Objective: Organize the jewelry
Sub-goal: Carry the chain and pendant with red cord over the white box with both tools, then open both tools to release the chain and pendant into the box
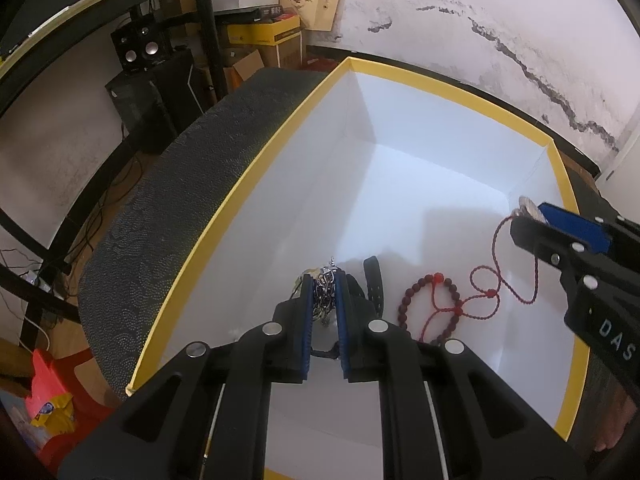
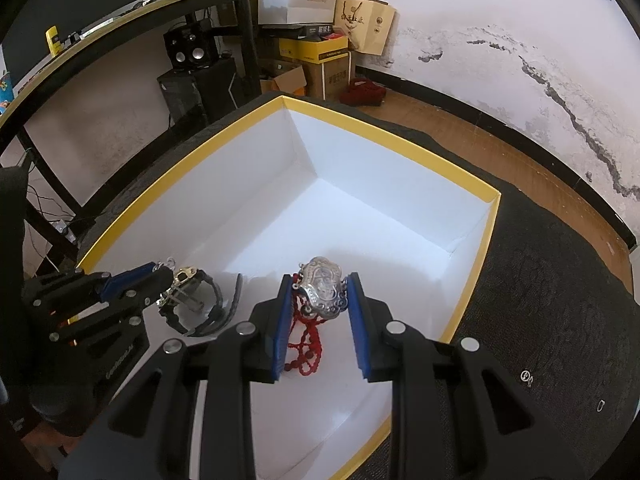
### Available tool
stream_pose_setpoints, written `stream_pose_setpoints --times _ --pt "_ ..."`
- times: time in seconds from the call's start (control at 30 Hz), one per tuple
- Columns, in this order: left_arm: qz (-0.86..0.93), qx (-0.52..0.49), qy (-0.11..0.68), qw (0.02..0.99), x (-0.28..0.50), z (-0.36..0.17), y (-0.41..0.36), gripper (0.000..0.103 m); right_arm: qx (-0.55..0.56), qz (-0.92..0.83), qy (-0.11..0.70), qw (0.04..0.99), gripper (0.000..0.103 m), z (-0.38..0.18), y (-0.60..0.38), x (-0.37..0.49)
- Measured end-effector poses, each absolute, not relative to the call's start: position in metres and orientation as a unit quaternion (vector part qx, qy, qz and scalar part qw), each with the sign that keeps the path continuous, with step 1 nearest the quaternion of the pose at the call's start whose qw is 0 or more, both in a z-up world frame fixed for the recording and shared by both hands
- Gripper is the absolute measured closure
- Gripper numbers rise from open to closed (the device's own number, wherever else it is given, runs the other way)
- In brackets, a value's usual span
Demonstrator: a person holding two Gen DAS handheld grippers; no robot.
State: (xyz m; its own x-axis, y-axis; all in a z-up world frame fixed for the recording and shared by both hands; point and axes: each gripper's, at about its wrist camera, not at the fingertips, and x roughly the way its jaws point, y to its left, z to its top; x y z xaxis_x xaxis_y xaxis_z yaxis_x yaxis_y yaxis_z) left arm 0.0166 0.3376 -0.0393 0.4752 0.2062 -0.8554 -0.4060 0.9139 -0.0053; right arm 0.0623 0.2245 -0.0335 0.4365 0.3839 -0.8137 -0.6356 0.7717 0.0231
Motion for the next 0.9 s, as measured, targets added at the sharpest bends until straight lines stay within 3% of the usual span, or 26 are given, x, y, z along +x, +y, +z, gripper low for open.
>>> stream_pose_setpoints --times 0.63,0.67,0.7,0.73,0.77,0.8,0.9 --pt "0.175 -0.095 0.489 0.849 0.024 -0.044 0.332 0.092 -0.156 0.291 0.451 0.83 0.076 -0.037 0.237 0.1" --pt "0.174 -0.096 0.49 0.849 0.025 -0.044 0.332 0.092 -0.151 0.291 0.454 0.828 0.074 -0.038 0.237 0.102" --pt "0.173 -0.097 0.489 0.849 0.025 -0.044 0.332 0.09 -0.145 0.291 0.458 0.828 0.063 -0.037 0.236 0.104" --pt "0.175 -0.094 0.493 0.847 0.025 -0.043 0.33 0.07 -0.132 0.292 0.455 0.831 0.023 -0.035 0.234 0.105" --pt "0.177 -0.092 0.497 0.845 0.026 -0.043 0.329 0.047 -0.123 0.292 0.446 0.837 0.008 -0.031 0.232 0.106" --pt "0.18 -0.092 0.498 0.843 0.026 -0.043 0.328 0.005 -0.118 0.294 0.436 0.842 0.008 -0.026 0.23 0.105" --pt "0.174 -0.085 0.48 0.856 0.023 -0.034 0.32 0.006 -0.117 0.3 0.436 0.84 0.008 -0.021 0.229 0.105"
